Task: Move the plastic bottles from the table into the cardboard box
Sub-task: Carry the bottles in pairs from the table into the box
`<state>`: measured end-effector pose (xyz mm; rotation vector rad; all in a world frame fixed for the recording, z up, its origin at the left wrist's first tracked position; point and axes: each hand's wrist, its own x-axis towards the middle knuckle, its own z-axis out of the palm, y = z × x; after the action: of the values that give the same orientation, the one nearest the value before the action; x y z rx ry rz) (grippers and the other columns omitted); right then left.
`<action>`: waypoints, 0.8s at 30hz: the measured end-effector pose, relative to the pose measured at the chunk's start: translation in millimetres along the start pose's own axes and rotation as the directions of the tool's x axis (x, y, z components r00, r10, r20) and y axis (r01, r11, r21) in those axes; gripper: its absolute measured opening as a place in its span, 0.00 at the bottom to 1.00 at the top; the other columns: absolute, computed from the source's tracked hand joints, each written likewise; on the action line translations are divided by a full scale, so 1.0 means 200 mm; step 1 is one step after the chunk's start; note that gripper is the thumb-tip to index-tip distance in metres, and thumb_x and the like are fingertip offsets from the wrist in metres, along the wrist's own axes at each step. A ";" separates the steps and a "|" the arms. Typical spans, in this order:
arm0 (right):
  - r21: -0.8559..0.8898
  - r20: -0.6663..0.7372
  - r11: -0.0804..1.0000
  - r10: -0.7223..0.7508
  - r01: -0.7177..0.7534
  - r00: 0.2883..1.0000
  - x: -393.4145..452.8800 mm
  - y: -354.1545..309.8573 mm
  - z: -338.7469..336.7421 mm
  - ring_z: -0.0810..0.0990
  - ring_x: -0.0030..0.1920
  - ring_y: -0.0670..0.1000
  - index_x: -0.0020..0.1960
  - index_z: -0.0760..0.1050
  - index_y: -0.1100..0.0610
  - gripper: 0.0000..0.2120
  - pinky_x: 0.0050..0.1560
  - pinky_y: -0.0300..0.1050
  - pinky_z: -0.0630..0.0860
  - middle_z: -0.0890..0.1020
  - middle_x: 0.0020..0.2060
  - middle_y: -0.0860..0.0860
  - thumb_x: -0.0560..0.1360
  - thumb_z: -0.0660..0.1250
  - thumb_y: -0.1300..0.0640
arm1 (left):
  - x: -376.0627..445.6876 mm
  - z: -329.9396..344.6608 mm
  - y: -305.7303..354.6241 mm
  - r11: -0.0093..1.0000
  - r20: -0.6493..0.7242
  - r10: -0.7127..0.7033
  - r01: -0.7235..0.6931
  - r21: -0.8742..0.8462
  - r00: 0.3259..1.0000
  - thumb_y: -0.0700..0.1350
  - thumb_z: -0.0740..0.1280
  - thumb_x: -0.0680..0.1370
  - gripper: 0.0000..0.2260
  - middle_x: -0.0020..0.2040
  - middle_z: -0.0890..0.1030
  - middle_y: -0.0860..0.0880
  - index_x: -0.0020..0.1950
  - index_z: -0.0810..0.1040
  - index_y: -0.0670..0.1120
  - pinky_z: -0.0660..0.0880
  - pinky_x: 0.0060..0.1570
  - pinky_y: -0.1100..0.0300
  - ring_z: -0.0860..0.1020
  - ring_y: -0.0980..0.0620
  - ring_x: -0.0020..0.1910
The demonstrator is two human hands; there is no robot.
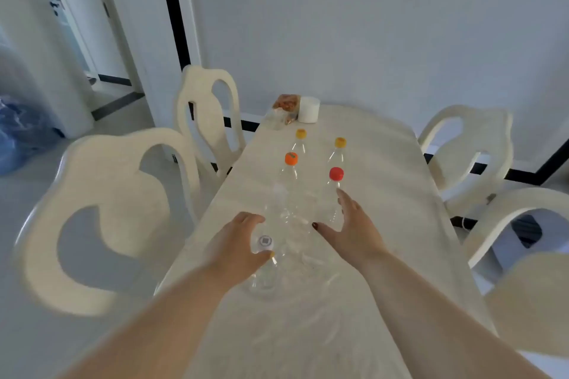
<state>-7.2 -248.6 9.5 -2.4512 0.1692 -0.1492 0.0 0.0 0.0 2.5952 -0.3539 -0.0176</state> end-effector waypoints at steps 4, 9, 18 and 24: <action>-0.009 0.031 0.996 0.091 -0.091 0.995 0.08 0.01 0.03 0.70 0.70 0.51 0.76 0.61 0.50 0.37 0.63 0.49 0.70 0.71 0.71 0.48 0.72 0.70 0.42 | 0.05 0.03 -0.03 0.998 0.068 -0.034 0.037 -0.052 0.997 0.52 0.75 0.71 0.21 0.60 0.78 0.57 0.63 0.77 0.55 0.76 0.57 0.55 0.78 0.56 0.59; 0.056 0.045 0.986 0.157 -0.160 0.987 0.11 0.03 0.10 0.75 0.64 0.54 0.72 0.63 0.48 0.33 0.57 0.50 0.74 0.77 0.64 0.49 0.72 0.72 0.47 | 0.06 0.10 -0.07 0.997 0.068 -0.022 0.027 -0.073 0.997 0.53 0.75 0.69 0.14 0.50 0.82 0.57 0.52 0.80 0.55 0.76 0.51 0.55 0.80 0.55 0.52; 0.139 -0.039 0.964 0.235 -0.228 0.971 0.18 0.06 0.21 0.77 0.47 0.54 0.60 0.68 0.48 0.20 0.41 0.46 0.69 0.78 0.47 0.46 0.73 0.72 0.49 | 0.05 0.16 -0.11 0.972 0.038 -0.041 0.049 -0.229 0.998 0.54 0.75 0.69 0.11 0.48 0.81 0.59 0.49 0.79 0.56 0.74 0.47 0.59 0.79 0.56 0.48; 0.200 -0.068 0.962 0.204 -0.187 0.977 0.12 0.05 0.21 0.77 0.47 0.53 0.58 0.70 0.48 0.16 0.42 0.46 0.70 0.78 0.45 0.44 0.73 0.72 0.49 | 0.04 0.17 -0.12 0.949 0.033 -0.027 0.036 -0.313 0.999 0.49 0.74 0.71 0.08 0.46 0.83 0.58 0.49 0.81 0.54 0.77 0.51 0.53 0.80 0.57 0.48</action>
<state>21.7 -235.0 -27.3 -2.2218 0.4150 -0.1782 10.9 1.0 -41.1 2.2861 -0.2929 -0.1130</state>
